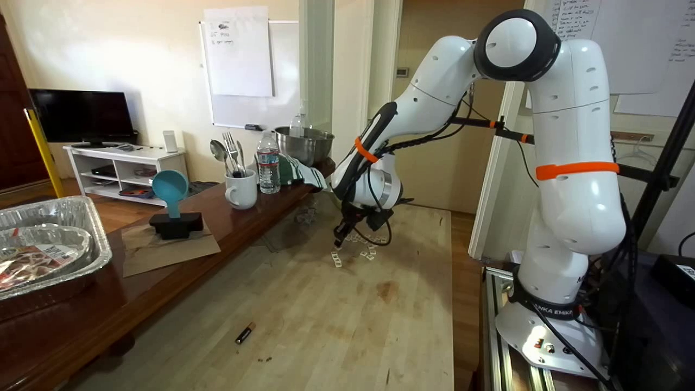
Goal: Move two letter tiles to the left.
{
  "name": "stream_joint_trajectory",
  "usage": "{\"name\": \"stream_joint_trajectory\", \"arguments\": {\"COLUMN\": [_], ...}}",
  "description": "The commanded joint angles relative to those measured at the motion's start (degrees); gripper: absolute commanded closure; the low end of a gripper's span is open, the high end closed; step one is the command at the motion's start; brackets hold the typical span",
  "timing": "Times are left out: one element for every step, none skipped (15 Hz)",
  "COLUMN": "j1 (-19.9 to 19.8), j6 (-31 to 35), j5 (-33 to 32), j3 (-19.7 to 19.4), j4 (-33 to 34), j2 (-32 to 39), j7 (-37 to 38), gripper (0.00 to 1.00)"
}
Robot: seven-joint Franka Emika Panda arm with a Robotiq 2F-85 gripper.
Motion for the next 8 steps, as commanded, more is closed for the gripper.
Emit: {"name": "stream_joint_trajectory", "arguments": {"j1": [2.32, 2.68, 2.89, 3.12, 3.36, 3.63, 3.94, 4.20], "j6": [0.90, 0.83, 0.58, 0.62, 0.57, 0.57, 0.65, 0.66], "j5": [-0.79, -0.83, -0.59, -0.47, -0.47, -0.55, -0.60, -0.60], "j3": [-1.55, -1.83, -1.92, -1.99, -2.06, -2.21, -2.41, -2.58], "j4": [0.24, 0.23, 0.27, 0.30, 0.28, 0.28, 0.33, 0.38], "j2": [1.91, 1.91, 1.80, 1.77, 1.72, 1.74, 1.80, 1.82], "j7": [4.16, 4.90, 5.57, 6.16, 6.85, 7.47, 8.18, 8.91], "gripper": [1.00, 1.00, 1.00, 1.00, 1.00, 1.00, 1.00, 1.00]}}
